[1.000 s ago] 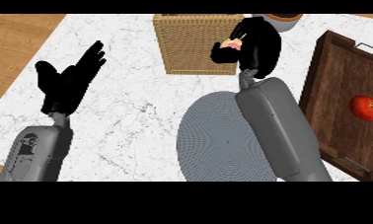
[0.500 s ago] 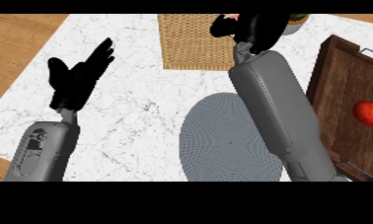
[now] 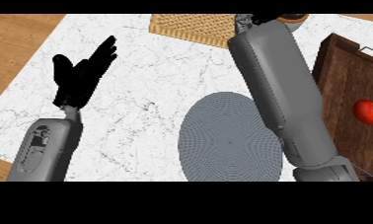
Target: Pick the cupcake from the placemat and place it in the basket
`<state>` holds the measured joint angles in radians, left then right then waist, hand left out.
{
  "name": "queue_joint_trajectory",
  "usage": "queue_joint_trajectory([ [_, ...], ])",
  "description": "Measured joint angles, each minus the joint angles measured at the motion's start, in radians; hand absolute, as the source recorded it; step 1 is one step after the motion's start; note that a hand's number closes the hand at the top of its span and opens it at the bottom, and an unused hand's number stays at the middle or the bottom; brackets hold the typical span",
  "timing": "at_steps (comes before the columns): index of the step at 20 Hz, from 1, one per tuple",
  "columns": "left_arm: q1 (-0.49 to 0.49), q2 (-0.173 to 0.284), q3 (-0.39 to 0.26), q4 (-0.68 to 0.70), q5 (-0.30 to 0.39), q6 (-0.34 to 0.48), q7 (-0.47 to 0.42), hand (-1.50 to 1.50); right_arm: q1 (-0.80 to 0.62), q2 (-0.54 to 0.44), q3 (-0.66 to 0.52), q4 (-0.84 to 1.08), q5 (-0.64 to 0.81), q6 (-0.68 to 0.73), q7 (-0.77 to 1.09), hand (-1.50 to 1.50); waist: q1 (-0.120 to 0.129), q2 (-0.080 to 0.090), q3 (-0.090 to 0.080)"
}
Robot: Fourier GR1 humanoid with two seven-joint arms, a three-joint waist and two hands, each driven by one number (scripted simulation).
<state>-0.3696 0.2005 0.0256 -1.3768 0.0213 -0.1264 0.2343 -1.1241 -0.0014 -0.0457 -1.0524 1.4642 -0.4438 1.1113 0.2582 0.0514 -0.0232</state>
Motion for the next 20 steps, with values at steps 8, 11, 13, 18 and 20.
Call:
queue_joint_trajectory([
  [8,-0.004,-0.003,0.004,0.01,-0.006,0.013,0.005,0.0,-0.099,-0.013,-0.106,0.112,0.205,0.039,0.064,1.5,-0.019,0.004,0.002],
  [11,-0.011,-0.001,0.007,0.012,-0.007,0.015,0.009,0.0,-0.129,-0.01,-0.142,0.15,0.28,0.058,0.088,1.5,-0.025,0.005,0.004],
  [13,-0.015,-0.003,0.008,0.012,-0.007,0.02,0.013,0.0,-0.144,-0.009,-0.165,0.172,0.325,0.069,0.103,1.5,-0.025,0.006,0.005],
  [18,-0.022,-0.002,0.01,0.016,-0.007,0.021,0.017,0.0,-0.173,-0.008,-0.215,0.224,0.421,0.095,0.128,1.5,-0.024,0.006,0.009],
  [20,-0.025,-0.006,0.009,0.018,-0.008,0.024,0.018,0.0,-0.18,-0.008,-0.236,0.238,0.452,0.099,0.131,1.5,-0.026,0.007,0.01],
])
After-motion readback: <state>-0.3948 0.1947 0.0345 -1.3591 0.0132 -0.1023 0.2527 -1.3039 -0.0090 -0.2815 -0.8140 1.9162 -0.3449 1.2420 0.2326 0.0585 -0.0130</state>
